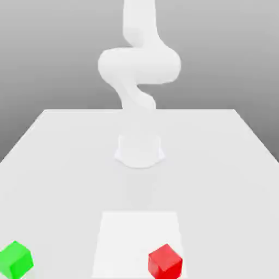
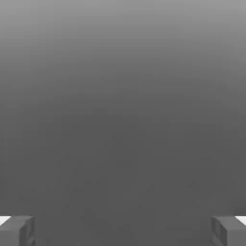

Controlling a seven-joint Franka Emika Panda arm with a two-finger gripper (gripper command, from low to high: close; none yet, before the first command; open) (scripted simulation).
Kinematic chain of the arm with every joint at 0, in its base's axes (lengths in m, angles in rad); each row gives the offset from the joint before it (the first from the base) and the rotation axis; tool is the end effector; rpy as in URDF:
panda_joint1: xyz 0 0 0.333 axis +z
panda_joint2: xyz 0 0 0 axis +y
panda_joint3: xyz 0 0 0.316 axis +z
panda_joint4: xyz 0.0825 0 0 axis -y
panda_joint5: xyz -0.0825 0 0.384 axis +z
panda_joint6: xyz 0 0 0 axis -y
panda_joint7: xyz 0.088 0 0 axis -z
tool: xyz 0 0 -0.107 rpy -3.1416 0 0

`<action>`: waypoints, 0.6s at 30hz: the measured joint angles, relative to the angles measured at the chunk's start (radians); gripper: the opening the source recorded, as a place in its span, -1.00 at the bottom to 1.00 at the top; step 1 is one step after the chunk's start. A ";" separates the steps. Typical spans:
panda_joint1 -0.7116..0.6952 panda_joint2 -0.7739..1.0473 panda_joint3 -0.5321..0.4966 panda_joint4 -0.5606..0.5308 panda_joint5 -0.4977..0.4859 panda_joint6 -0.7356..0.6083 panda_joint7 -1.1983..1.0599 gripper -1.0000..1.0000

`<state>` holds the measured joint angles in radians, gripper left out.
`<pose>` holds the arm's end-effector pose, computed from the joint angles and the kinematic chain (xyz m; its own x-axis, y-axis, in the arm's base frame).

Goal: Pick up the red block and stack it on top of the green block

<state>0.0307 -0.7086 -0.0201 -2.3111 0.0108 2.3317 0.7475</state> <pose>0.3804 0.0016 0.6757 0.5573 -0.6829 0.4722 -0.4960 -0.7299 -0.4703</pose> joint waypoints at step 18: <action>0.140 0.659 -0.061 -0.080 0.083 0.228 -0.382 0.00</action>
<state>0.1709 -0.0494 -0.0807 -2.3907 0.0934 2.5599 0.3660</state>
